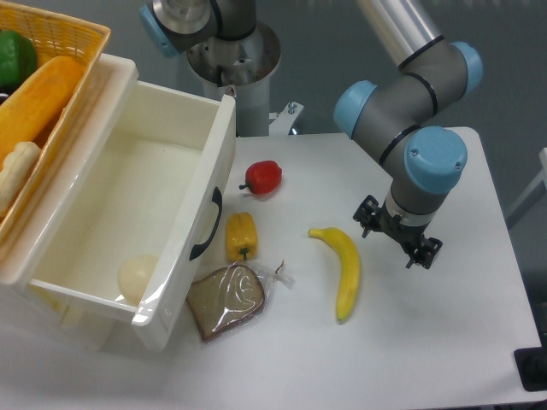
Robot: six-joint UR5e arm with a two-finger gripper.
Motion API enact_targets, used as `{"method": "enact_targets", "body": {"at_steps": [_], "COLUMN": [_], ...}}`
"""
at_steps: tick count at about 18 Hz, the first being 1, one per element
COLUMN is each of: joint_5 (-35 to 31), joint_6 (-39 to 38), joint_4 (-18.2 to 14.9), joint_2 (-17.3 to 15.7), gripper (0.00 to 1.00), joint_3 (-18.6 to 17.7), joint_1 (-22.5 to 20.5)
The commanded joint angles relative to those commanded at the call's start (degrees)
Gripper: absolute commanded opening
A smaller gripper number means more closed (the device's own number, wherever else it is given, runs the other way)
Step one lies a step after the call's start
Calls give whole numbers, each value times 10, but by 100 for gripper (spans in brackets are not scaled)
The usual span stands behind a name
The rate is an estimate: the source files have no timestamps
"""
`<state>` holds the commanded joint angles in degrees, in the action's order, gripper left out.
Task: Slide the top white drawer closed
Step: 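Move the gripper from above the banana toward the open drawer front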
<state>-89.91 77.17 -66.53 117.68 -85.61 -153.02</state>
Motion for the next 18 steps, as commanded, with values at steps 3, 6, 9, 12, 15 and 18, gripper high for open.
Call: {"method": "enact_targets", "body": {"at_steps": [3, 6, 9, 12, 15, 18], "joint_5": [0, 16, 32, 34, 34, 39], "joint_6": [-1, 0, -3, -2, -14, -63], "joint_4": [0, 1, 7, 13, 11, 4], "joint_2": [2, 6, 2, -16, -23, -51], "gripper": [100, 100, 100, 100, 99, 65], "joint_3": [-3, -17, -42, -83, -86, -84], "joint_1": [2, 4, 5, 9, 18, 26]}}
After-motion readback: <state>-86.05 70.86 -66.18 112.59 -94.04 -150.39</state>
